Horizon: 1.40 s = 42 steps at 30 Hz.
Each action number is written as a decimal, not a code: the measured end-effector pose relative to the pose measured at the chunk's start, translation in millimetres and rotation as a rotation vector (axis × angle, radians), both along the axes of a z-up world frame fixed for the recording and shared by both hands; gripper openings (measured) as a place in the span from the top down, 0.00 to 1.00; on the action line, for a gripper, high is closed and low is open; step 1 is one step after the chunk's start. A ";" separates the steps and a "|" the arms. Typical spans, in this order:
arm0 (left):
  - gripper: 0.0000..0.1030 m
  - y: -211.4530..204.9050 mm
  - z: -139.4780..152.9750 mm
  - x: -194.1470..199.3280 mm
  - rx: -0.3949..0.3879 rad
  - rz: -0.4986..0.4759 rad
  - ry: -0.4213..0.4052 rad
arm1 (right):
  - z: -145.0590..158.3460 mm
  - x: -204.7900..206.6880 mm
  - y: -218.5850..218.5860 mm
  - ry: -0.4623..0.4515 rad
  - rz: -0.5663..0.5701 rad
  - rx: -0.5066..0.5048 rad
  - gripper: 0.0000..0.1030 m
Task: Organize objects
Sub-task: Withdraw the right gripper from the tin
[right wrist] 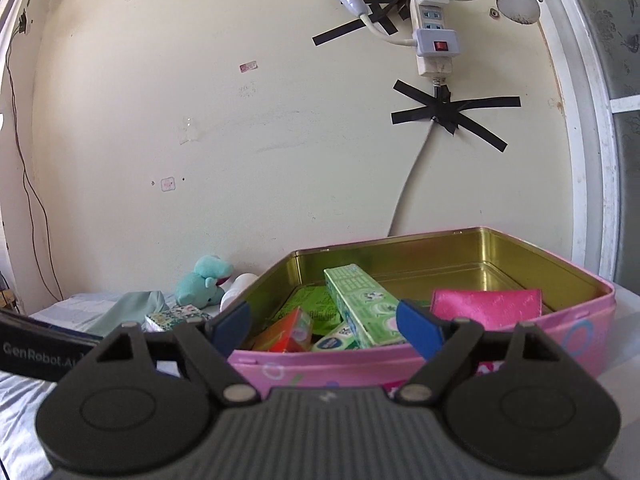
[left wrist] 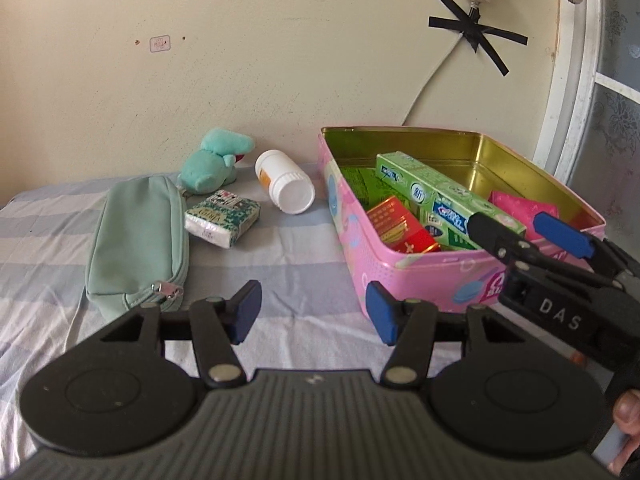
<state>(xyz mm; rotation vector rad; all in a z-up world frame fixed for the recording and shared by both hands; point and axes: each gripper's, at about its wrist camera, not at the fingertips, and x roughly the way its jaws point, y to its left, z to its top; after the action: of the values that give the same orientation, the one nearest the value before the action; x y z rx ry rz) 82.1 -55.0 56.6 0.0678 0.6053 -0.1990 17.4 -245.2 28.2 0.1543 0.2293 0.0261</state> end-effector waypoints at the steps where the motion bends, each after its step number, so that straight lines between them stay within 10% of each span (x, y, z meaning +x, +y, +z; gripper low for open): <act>1: 0.42 1.7 -2.1 -0.8 0.005 0.005 0.002 | 0.1 -1.6 1.1 0.004 0.005 0.001 0.19; 42: 0.29 6.4 -37.6 -5.5 0.096 0.028 0.027 | -17.7 -22.0 -10.0 0.111 0.010 0.198 0.16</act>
<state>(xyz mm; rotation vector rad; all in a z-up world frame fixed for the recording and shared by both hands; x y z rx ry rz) 76.5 -48.6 19.0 0.1497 0.6418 -0.1439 -4.6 -255.2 10.5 0.3520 0.3380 0.0503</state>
